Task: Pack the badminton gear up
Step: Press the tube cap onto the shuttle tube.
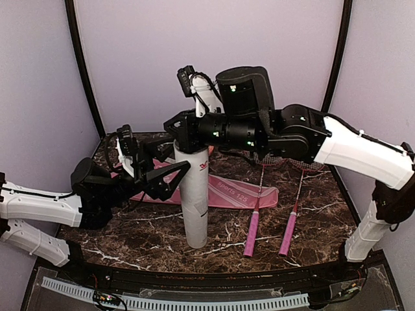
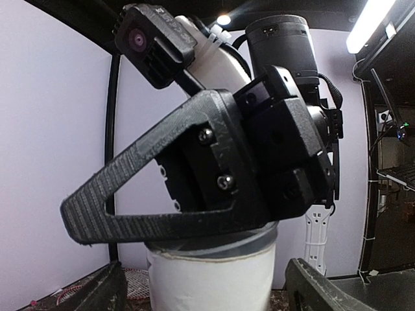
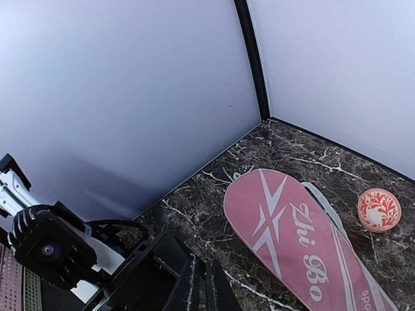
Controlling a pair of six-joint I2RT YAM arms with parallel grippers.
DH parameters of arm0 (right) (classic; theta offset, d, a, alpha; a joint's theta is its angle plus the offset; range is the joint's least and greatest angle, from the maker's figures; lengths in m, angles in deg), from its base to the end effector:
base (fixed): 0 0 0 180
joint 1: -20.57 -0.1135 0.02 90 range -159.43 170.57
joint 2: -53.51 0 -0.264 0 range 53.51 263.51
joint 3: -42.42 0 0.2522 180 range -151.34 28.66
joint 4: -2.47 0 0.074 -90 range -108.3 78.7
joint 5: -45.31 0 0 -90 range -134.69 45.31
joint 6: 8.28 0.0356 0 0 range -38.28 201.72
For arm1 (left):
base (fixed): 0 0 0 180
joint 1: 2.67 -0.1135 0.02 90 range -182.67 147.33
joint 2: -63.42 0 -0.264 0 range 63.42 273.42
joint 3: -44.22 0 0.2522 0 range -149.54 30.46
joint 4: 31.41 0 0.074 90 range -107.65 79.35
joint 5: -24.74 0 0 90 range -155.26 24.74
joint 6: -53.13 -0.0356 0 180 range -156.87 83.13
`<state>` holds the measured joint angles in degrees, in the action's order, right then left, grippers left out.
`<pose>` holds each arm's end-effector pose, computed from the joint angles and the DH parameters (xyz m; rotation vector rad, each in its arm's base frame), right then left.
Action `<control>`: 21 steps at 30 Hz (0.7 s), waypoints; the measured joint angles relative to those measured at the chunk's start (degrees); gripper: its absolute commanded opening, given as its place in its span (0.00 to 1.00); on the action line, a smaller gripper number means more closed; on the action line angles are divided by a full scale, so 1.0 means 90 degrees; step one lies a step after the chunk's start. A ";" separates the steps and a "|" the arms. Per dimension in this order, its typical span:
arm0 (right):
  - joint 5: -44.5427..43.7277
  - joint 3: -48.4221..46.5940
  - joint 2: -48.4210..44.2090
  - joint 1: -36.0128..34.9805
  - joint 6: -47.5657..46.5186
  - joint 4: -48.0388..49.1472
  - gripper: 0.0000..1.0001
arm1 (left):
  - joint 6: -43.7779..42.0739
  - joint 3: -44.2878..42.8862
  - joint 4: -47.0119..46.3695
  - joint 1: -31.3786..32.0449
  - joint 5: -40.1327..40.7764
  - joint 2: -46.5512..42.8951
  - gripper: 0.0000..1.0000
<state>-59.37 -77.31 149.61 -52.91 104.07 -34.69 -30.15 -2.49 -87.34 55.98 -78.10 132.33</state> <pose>0.1180 0.3661 0.4517 -0.6445 1.7932 0.9449 0.1227 -0.2167 0.3249 0.6522 0.8393 -1.1489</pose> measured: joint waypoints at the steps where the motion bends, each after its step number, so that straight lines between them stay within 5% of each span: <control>1: -0.0070 0.0061 -0.0010 -0.0022 -0.0029 0.0107 0.06 | 0.0000 0.0000 0.0109 0.0000 0.0002 -0.0058 0.87; 21: -0.0182 0.0454 -0.0051 -0.0107 -0.0340 0.0736 0.05 | 0.0214 -0.0012 0.1401 0.0000 -0.0100 -0.0627 0.87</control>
<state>-61.01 -73.22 149.15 -53.87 101.01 -28.07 -28.23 -2.60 -74.73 55.98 -79.00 126.69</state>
